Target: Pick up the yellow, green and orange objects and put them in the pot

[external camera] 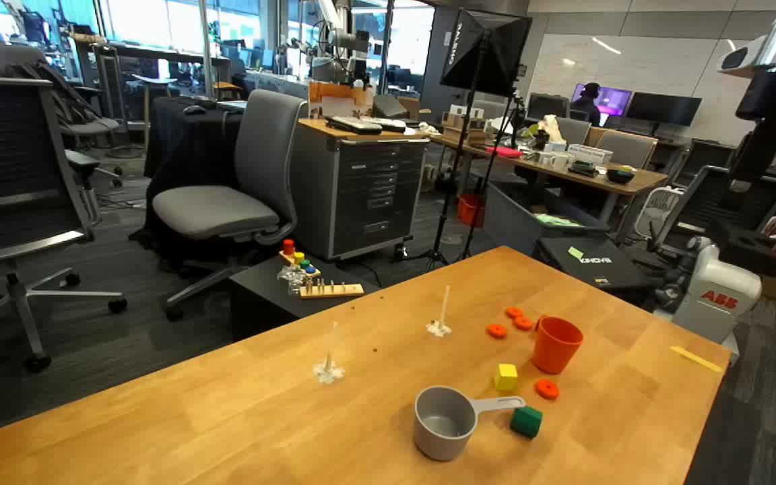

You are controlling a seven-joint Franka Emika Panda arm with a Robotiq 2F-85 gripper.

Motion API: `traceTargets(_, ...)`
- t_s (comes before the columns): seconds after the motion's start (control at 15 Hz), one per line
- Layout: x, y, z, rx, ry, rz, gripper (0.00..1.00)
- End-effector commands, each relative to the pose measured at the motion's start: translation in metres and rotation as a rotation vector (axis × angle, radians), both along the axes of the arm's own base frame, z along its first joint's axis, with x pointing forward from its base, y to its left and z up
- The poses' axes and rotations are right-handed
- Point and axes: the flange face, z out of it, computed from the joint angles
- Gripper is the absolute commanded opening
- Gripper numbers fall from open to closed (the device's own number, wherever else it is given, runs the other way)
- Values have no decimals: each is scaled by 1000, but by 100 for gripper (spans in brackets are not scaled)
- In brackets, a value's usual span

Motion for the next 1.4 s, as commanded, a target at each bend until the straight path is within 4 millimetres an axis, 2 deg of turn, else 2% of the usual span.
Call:
traceTargets(0.0,1,0,1,-1,-2,0,100)
traceTargets(0.13,4,2,0,-15,-3,3,100)
traceTargets(0.27,14,17,-19,-87,3,32,100)
traceTargets(0.4,32,41,-45,-132,30,67,100)
traceTargets(0.53,52,74,-73,-164,44,115,100)
traceTargets(0.73,76,126,-128,-224,90,202,100)
traceTargets(0.93,96,166,-176,-277,145,286,100)
traceTargets(1.07,109,182,-207,-304,188,343,100)
traceTargets(1.2,122,190,-240,-351,235,391,100)
traceTargets(1.27,125,193,-250,-380,256,383,100)
traceTargets(1.33,104,187,-233,-317,220,380,100)
